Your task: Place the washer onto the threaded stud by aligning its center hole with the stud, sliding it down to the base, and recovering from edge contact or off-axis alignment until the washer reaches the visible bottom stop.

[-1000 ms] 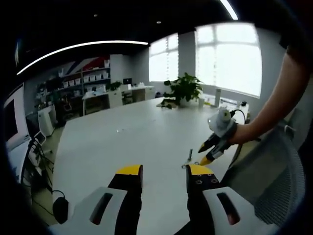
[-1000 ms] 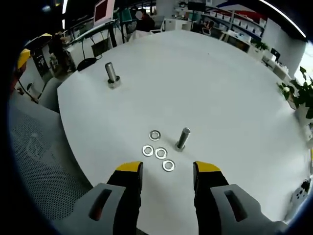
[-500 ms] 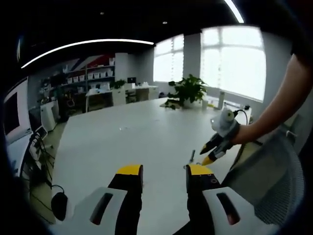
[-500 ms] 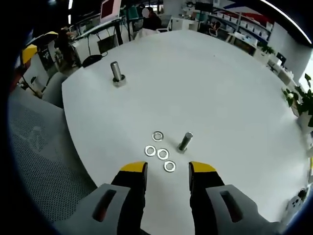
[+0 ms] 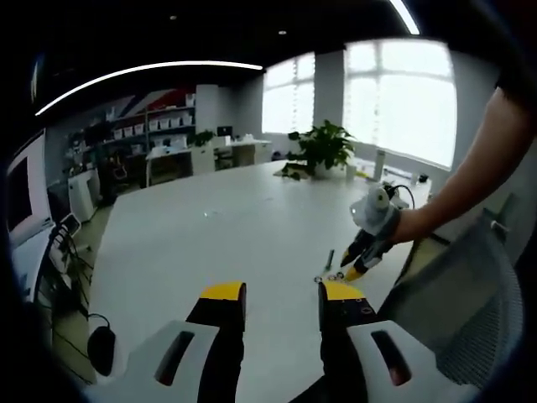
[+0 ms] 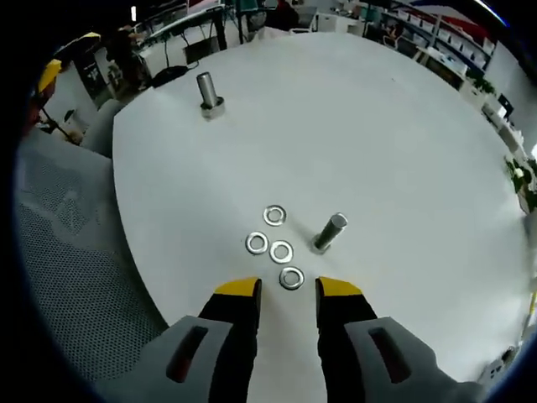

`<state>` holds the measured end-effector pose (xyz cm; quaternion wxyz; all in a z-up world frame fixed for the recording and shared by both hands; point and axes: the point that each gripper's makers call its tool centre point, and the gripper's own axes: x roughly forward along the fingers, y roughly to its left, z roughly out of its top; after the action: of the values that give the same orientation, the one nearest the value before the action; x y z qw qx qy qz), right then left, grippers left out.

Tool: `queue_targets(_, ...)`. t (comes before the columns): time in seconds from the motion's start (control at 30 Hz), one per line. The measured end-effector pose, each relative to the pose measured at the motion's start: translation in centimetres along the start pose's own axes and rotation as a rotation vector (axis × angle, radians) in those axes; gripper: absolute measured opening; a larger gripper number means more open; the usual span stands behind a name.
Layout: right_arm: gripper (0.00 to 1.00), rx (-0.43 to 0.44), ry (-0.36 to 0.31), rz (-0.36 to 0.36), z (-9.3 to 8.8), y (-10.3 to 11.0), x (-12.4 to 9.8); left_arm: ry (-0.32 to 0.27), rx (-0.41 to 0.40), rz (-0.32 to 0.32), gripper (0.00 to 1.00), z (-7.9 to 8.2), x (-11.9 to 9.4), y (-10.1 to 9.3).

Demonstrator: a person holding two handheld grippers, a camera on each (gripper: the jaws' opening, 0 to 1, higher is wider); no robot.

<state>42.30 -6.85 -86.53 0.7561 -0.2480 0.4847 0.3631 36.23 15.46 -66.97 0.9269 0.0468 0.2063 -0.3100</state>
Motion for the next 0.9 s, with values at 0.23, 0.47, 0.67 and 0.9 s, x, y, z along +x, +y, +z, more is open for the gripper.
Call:
queue_targets(0.23,0.24,0.015,0.039,0.005,-0.09,0.14,0.49,0.0,-0.002,0.005,0.32,-0.04,-0.08,0.13)
queue_targets(0.47,0.24,-0.035,0.094,0.025,0.1,0.18,0.57,-0.008,-0.009,0.007,0.32,0.09,-0.17,0.27)
queue_targets(0.67,0.24,-0.047,0.187,0.032,-0.02,0.2,0.69,-0.006,-0.021,0.003,0.32,0.03,-0.09,0.33)
queue_targets(0.9,0.22,-0.086,0.253,0.036,-0.07,0.16,0.76,-0.001,-0.017,0.007,0.31,-0.08,-0.12,0.36)
